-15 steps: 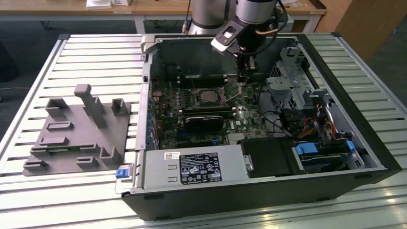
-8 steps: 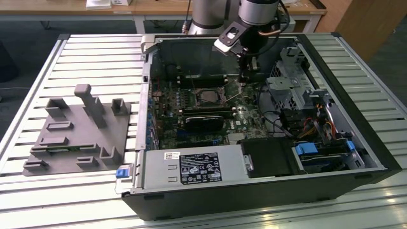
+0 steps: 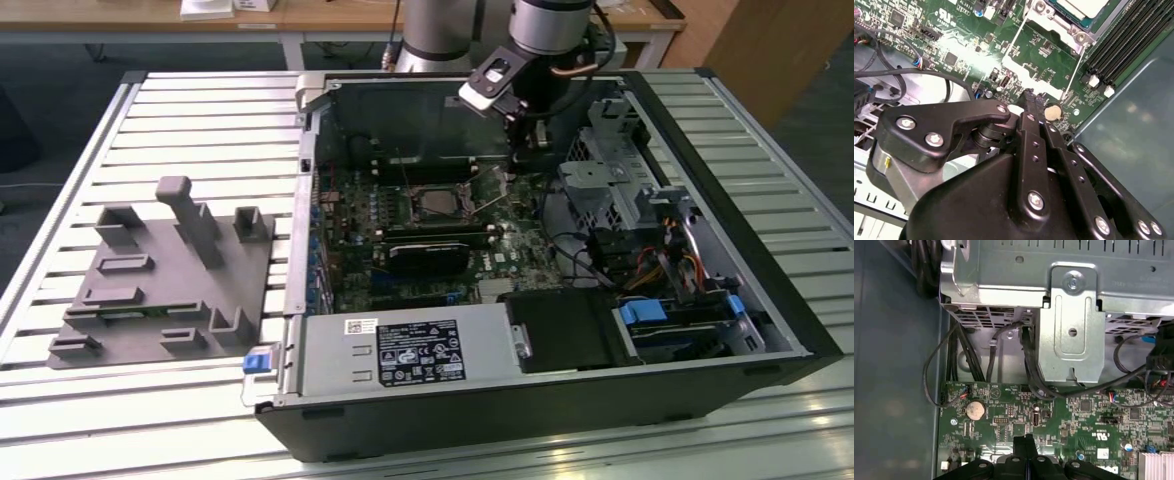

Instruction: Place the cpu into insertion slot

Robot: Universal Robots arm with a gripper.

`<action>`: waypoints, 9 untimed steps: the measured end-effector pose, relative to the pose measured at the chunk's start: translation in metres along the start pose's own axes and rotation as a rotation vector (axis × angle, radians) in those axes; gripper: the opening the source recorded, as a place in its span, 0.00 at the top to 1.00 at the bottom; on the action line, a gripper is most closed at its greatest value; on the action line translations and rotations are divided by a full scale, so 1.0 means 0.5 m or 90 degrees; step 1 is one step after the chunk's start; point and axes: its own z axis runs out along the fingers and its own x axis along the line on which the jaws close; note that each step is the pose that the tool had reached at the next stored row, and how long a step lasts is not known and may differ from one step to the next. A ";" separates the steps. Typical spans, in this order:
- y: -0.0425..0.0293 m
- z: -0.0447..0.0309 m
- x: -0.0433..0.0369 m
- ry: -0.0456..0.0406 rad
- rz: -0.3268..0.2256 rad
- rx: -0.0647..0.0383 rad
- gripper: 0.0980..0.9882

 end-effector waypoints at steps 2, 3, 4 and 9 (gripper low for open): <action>0.001 0.002 0.000 0.0001 -0.006 0.000 0.99; 0.002 0.003 0.000 -0.0001 -0.008 0.000 0.99; 0.003 0.004 0.000 -0.0006 -0.010 0.000 0.99; 0.012 0.010 0.006 -0.0022 -0.010 0.004 0.99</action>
